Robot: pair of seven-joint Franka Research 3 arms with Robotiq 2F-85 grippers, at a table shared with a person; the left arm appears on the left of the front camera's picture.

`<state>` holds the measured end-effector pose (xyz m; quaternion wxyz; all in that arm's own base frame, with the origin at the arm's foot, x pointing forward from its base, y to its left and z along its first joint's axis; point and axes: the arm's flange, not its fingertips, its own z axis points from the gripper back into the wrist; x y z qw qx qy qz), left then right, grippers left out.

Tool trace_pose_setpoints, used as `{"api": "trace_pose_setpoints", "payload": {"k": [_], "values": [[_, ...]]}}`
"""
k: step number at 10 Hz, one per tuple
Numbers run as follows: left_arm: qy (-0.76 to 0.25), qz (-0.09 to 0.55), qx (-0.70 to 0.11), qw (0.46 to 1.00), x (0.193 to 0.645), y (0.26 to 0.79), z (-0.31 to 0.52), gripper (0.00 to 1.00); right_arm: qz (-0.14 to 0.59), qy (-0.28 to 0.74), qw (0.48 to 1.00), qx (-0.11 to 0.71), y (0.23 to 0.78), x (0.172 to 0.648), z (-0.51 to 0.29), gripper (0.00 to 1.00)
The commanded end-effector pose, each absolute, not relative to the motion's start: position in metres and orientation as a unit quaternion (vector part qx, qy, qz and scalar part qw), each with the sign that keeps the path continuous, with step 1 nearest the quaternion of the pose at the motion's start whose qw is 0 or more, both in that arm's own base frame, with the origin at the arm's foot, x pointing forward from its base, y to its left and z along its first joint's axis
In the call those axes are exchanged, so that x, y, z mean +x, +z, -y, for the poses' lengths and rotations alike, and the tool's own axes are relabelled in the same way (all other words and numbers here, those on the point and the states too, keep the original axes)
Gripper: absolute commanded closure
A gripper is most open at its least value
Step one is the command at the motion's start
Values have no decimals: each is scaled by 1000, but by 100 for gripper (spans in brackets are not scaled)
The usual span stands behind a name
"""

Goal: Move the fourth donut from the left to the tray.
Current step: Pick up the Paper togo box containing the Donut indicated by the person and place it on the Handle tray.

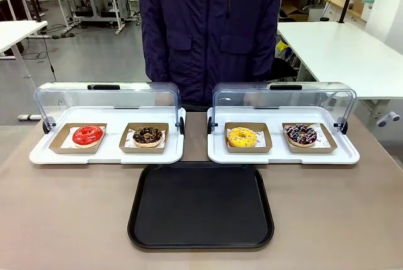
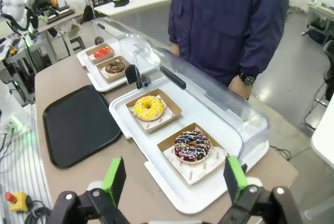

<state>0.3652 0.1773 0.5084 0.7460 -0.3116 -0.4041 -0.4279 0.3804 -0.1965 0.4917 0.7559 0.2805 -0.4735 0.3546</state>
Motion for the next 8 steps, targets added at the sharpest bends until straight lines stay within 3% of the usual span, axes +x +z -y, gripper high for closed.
{"api": "trace_pose_setpoints", "payload": {"k": [1, 3, 8], "values": [[-436, 429, -311, 727, 362, 509, -173, 0, 481, 360, 747, 282, 493, 386, 200, 0], [-413, 439, -285, 745, 362, 509, -175, 0, 484, 354, 749, 280, 494, 387, 200, 0], [-431, 416, -307, 739, 364, 512, -176, 0, 471, 351, 756, 287, 489, 383, 198, 0]]}}
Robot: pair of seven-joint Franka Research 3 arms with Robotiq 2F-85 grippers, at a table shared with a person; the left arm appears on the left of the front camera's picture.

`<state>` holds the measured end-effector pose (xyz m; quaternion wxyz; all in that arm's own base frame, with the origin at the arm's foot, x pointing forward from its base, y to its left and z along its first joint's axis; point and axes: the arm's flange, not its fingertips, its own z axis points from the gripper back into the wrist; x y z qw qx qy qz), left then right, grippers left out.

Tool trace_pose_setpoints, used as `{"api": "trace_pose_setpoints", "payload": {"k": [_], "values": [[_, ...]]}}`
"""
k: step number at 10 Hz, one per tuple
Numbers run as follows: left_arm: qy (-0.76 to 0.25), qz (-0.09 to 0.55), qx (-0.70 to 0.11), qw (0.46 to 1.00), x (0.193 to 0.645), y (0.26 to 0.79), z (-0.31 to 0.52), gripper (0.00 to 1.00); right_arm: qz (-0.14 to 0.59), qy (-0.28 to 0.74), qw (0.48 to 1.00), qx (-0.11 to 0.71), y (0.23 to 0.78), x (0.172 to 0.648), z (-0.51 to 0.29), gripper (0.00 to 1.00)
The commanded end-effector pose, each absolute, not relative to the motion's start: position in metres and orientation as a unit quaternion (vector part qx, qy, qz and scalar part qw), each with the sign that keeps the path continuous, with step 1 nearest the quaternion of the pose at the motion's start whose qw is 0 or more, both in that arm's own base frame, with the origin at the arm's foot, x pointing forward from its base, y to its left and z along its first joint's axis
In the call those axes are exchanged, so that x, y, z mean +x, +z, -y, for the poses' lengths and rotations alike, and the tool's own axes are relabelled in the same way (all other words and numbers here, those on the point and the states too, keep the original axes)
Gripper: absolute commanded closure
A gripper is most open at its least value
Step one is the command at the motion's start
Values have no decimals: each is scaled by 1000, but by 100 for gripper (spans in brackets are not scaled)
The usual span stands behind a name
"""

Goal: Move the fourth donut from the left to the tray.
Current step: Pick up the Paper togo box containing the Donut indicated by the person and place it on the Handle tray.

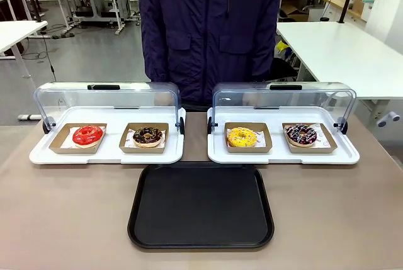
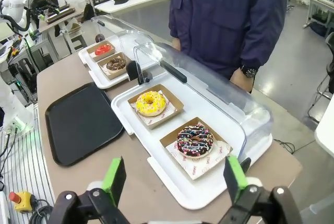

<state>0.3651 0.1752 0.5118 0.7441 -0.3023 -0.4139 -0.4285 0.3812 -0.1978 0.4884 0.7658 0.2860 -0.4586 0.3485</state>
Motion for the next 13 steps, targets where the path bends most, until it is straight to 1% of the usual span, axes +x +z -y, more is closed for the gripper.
{"api": "trace_pose_setpoints", "payload": {"k": [1, 13], "values": [[-431, 416, -307, 739, 364, 512, -176, 0, 471, 351, 756, 287, 489, 383, 198, 0], [-431, 416, -307, 739, 364, 512, -176, 0, 471, 351, 756, 287, 489, 383, 198, 0]]}}
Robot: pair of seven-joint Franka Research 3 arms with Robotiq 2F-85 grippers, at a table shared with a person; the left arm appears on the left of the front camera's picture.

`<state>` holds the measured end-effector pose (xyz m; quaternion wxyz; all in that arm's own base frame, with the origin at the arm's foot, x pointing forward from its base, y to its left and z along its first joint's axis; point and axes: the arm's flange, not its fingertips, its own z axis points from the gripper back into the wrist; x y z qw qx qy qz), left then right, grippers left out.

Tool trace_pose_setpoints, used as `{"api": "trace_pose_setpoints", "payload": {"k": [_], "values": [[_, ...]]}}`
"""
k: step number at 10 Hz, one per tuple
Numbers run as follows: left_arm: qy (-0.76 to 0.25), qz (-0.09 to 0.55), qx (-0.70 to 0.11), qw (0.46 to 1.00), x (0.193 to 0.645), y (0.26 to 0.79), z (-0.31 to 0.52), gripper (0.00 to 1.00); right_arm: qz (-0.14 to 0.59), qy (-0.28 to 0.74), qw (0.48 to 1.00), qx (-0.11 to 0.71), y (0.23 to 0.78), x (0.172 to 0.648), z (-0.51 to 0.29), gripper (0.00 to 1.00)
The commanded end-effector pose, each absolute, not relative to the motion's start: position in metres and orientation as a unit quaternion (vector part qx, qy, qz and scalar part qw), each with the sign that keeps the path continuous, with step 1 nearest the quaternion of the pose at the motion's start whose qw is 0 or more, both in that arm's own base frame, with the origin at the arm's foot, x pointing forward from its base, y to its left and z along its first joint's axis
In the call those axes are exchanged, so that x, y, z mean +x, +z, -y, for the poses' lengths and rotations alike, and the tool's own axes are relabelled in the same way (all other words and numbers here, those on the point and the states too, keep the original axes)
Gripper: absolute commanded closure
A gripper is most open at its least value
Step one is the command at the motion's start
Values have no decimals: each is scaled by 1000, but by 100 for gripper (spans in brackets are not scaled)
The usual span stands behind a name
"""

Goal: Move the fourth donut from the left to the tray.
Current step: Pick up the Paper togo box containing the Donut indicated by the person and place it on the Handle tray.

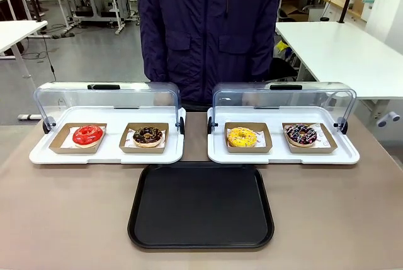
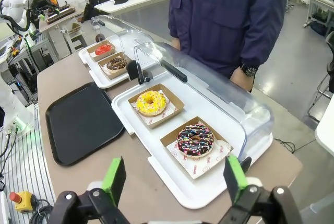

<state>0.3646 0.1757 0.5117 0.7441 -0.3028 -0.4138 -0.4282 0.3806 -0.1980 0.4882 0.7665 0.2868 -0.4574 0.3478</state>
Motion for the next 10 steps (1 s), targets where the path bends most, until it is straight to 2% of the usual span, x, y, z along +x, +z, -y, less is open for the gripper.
{"api": "trace_pose_setpoints", "payload": {"k": [1, 10], "values": [[-431, 416, -307, 739, 364, 512, -176, 0, 471, 351, 756, 287, 489, 383, 198, 0], [-431, 416, -307, 739, 364, 512, -176, 0, 471, 351, 756, 287, 489, 383, 198, 0]]}}
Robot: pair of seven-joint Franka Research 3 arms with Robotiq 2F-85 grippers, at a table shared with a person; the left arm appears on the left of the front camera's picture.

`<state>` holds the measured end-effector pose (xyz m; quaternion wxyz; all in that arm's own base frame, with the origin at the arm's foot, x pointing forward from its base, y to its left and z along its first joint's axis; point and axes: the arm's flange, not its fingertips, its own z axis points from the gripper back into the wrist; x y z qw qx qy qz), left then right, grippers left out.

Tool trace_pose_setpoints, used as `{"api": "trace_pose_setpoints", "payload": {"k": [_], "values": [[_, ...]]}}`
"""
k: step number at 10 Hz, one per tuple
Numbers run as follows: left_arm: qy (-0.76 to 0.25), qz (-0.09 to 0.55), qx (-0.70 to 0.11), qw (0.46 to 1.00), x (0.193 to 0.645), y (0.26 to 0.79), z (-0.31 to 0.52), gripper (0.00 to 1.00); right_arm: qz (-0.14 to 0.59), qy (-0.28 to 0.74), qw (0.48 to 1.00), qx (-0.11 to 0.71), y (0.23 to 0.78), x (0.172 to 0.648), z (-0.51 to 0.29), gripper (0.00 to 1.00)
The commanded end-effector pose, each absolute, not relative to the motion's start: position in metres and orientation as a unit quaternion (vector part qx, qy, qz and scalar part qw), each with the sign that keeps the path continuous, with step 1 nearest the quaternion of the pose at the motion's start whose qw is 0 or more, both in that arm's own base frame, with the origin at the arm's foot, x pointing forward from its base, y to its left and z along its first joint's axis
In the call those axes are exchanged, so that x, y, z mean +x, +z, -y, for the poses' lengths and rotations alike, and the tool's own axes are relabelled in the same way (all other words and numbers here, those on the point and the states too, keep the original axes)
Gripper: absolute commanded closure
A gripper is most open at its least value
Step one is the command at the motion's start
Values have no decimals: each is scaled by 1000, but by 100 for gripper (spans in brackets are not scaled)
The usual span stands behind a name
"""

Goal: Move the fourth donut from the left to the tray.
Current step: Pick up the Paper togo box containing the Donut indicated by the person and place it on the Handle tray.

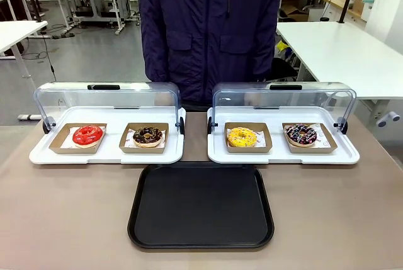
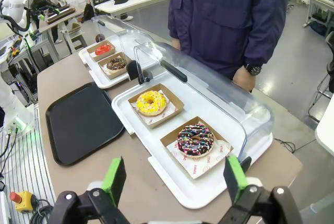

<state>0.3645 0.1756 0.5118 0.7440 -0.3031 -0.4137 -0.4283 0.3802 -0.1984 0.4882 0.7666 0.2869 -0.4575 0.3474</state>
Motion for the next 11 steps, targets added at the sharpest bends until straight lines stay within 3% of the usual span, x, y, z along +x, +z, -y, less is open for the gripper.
{"api": "trace_pose_setpoints", "payload": {"k": [1, 11], "values": [[-431, 416, -307, 739, 364, 512, -176, 0, 471, 351, 756, 287, 489, 383, 198, 0], [-431, 416, -307, 739, 364, 512, -176, 0, 471, 351, 756, 287, 489, 383, 198, 0]]}}
